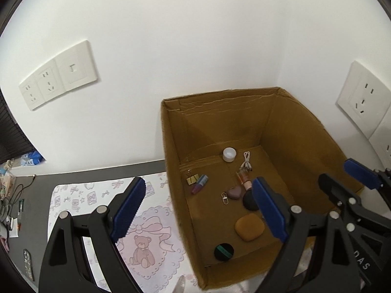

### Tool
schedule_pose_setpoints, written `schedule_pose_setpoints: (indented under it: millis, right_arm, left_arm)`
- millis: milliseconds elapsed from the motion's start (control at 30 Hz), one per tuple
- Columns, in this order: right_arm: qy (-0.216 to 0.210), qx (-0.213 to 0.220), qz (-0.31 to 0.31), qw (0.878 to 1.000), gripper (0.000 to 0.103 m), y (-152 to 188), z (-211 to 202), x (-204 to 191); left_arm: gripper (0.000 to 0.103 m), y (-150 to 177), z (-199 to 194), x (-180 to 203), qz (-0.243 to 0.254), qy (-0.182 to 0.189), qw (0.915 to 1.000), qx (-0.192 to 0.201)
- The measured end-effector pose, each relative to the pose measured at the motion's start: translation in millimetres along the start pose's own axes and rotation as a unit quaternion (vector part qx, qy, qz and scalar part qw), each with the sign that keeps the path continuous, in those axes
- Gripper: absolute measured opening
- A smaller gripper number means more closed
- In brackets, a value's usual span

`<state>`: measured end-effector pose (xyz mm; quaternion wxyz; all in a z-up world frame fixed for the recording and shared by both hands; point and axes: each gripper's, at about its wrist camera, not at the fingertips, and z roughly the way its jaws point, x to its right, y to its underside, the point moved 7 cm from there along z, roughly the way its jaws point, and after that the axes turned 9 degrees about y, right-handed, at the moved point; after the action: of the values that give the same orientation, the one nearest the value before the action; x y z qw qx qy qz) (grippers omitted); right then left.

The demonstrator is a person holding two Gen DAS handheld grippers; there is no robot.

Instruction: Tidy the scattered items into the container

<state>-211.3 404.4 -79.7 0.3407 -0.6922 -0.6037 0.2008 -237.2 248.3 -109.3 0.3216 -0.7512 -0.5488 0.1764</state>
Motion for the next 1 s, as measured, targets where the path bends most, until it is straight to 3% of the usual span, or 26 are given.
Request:
schedule_pose_setpoints:
  millis: [367, 400, 500, 600, 733, 1000]
  right_arm:
    - [-0.013, 0.029, -0.001, 0.999, 0.053, 1.8, -41.0, -17.5]
    - [-0.013, 0.031, -0.002, 0.999, 0.056, 2.5, -44.4, -20.1]
    - [-0.014, 0.035, -0.001, 0.999, 0.078, 4.1, -53.3, -27.6]
    - [-0.013, 0.040, 0.001, 0.999, 0.084, 4.4, -64.0, -36.5]
    - [-0.002, 0.044, -0.003, 0.999, 0.103, 4.9, -75.4, -50.6]
    - [-0.001, 0.058, -0.010, 0.998, 0.103, 12.6, -109.1, -92.3]
  left_arm:
    - [0.088, 15.2, -49.3, -22.0, -0.019, -0.011, 0.9995, 0.022]
    - [0.088, 17.7, -52.9, -24.8, -0.020, -0.012, 0.9995, 0.020]
    - [0.088, 25.2, -62.4, -33.3, -0.020, -0.020, 0.9995, 0.015]
    - [0.088, 31.4, -73.2, -43.4, -0.019, -0.025, 0.9994, 0.018]
    - [0.088, 38.0, -93.2, -60.3, -0.020, -0.024, 0.9991, 0.029]
    - [0.088, 57.5, -141.2, -102.4, -0.025, -0.039, 0.9978, 0.048]
